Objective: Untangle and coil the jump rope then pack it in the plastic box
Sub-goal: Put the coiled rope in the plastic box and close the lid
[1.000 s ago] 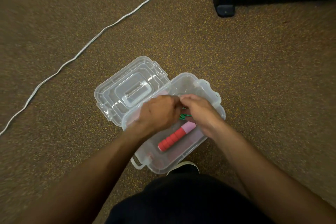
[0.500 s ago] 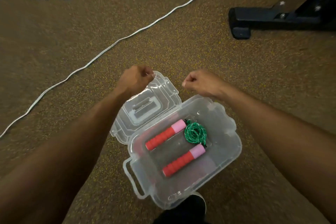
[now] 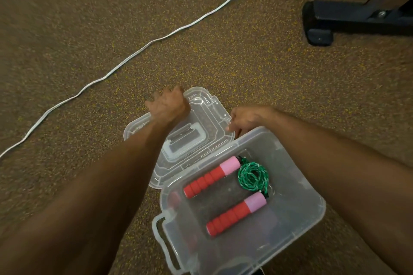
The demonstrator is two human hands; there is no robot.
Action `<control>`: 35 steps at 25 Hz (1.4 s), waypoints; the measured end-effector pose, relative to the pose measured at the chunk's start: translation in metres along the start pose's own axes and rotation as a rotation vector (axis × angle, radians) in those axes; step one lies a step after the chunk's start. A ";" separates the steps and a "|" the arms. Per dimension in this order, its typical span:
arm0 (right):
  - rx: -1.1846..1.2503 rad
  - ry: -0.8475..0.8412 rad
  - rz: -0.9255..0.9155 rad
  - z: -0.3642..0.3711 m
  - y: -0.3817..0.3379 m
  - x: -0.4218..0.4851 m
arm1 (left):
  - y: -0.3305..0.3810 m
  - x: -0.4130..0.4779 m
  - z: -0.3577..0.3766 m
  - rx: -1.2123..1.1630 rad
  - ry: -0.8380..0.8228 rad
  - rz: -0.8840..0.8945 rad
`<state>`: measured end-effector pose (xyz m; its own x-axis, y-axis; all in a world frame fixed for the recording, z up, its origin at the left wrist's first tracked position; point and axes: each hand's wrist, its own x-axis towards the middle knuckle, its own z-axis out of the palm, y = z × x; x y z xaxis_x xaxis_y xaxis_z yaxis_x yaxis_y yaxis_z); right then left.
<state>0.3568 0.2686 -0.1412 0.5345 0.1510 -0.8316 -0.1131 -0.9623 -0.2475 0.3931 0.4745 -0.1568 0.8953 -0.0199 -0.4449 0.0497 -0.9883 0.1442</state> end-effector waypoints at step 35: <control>1.140 0.461 -0.099 0.065 0.079 -0.224 | 0.133 -0.310 -0.045 0.156 0.225 0.707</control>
<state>0.1736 0.1737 -0.0071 0.8017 -0.1039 -0.5886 -0.5974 -0.1695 -0.7838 0.1423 0.3559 0.0403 0.7601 -0.6421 -0.0995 -0.6181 -0.7618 0.1942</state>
